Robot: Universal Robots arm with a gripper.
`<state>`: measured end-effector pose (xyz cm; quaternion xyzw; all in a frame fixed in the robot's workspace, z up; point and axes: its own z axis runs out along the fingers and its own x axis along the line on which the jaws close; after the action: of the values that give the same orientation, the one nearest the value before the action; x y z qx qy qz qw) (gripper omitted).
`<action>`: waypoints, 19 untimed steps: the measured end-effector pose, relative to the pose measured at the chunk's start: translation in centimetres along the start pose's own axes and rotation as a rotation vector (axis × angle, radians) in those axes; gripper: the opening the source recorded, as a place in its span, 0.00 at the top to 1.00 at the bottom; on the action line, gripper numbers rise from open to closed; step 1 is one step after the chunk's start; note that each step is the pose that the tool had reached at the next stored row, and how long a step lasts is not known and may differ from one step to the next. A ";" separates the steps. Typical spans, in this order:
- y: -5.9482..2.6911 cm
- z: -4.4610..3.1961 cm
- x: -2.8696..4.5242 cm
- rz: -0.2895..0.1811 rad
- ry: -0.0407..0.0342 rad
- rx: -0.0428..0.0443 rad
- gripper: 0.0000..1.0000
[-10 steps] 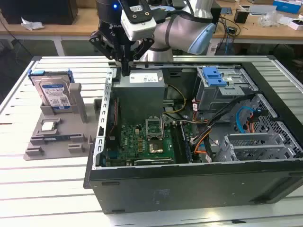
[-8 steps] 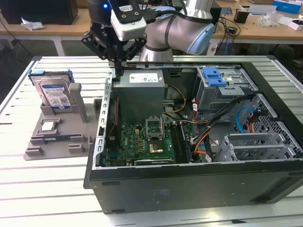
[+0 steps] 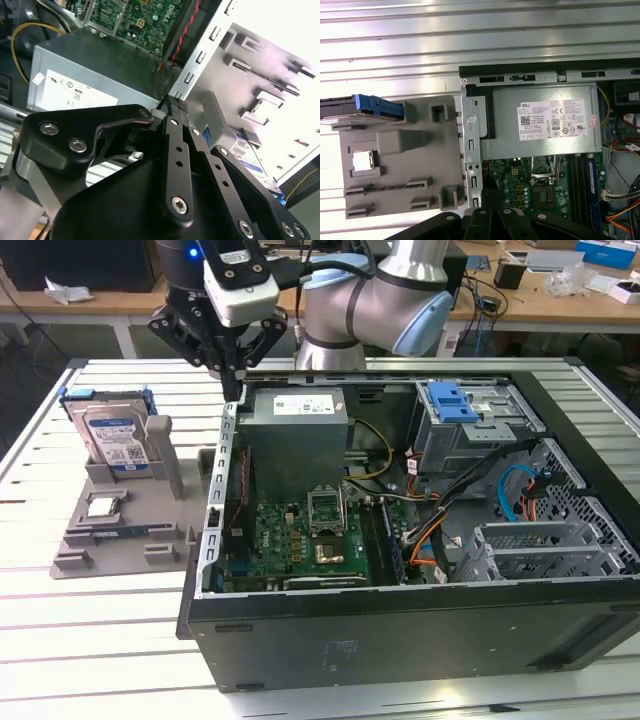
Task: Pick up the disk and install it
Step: 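Reach for the disk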
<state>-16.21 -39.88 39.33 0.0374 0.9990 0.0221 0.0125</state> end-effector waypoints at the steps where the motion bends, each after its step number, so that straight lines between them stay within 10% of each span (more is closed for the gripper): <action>1: -0.01 -0.01 0.18 0.000 0.0000 0.0000 0.89; 19: -0.32 -0.12 4.24 0.000 0.0000 0.0001 0.89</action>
<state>-20.46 -39.89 39.33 0.0374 0.9990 0.0221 0.0125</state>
